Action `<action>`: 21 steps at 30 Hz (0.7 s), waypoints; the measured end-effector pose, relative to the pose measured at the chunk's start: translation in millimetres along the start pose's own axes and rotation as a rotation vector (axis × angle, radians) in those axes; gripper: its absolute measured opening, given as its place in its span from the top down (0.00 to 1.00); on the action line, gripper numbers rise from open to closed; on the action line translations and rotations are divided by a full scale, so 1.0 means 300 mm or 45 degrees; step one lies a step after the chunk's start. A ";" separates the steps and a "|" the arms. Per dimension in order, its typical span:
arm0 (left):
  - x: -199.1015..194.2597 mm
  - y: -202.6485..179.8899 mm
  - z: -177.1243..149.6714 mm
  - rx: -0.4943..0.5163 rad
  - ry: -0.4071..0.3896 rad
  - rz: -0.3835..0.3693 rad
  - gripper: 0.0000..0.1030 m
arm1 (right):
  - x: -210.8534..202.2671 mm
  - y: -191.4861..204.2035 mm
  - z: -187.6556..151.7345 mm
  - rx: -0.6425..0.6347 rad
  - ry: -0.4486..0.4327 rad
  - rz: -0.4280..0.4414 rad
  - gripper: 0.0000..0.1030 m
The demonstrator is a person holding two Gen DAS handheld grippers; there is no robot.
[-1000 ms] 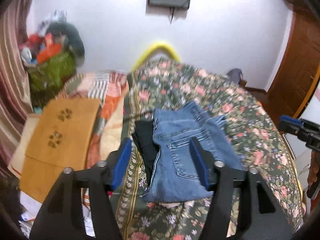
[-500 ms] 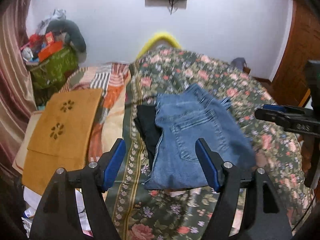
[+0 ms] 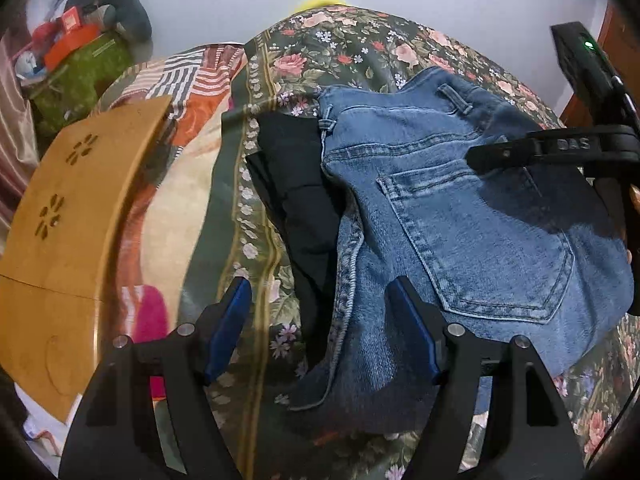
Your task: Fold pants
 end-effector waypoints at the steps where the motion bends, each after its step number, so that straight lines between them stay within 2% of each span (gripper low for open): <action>1: 0.002 0.002 -0.001 -0.009 -0.004 -0.008 0.30 | 0.002 0.004 0.005 -0.016 -0.001 -0.023 0.67; 5: -0.005 0.018 -0.008 -0.066 0.010 -0.039 0.31 | -0.057 0.068 0.008 -0.111 -0.081 -0.068 0.75; 7: -0.027 0.023 -0.016 -0.064 0.002 -0.016 0.31 | -0.104 0.118 0.021 -0.164 -0.144 -0.043 0.76; 13: -0.157 0.019 -0.022 0.038 -0.110 0.147 0.31 | -0.282 0.349 0.026 -0.370 -0.295 0.118 0.77; 16: -0.226 0.031 -0.010 0.030 -0.163 0.185 0.31 | -0.351 0.425 0.031 -0.407 -0.358 0.282 0.77; 18: -0.257 0.042 0.000 -0.005 -0.185 0.177 0.31 | -0.378 0.440 0.045 -0.400 -0.375 0.374 0.77; 21: -0.271 0.054 0.017 -0.030 -0.205 0.192 0.31 | -0.337 0.398 0.057 -0.329 -0.351 0.425 0.78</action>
Point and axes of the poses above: each gripper's, at about its wrist camera, not at the fingertips, and x roughly the way its jaws point, y to its left, z to its top, the point moved 8 cm from there along x, roughly the way its jaws point, and after that the axes turned 1 degree about y, right-handed, at the moved point
